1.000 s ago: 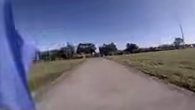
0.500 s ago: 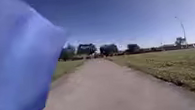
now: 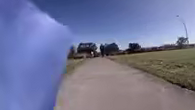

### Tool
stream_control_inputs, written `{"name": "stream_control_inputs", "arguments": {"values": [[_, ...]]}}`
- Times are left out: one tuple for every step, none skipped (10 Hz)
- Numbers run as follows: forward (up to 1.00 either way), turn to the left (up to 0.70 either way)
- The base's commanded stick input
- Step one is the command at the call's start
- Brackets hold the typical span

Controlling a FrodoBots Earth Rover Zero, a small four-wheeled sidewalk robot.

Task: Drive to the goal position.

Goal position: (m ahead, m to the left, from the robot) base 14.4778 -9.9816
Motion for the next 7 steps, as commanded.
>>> {"name": "stream_control_inputs", "arguments": {"values": [[1.00, 0.00], [1.00, 0.00], [1.00, 0.00], [1.00, 0.00], [1.00, 0.00], [1.00, 0.00], [1.00, 0.00]]}}
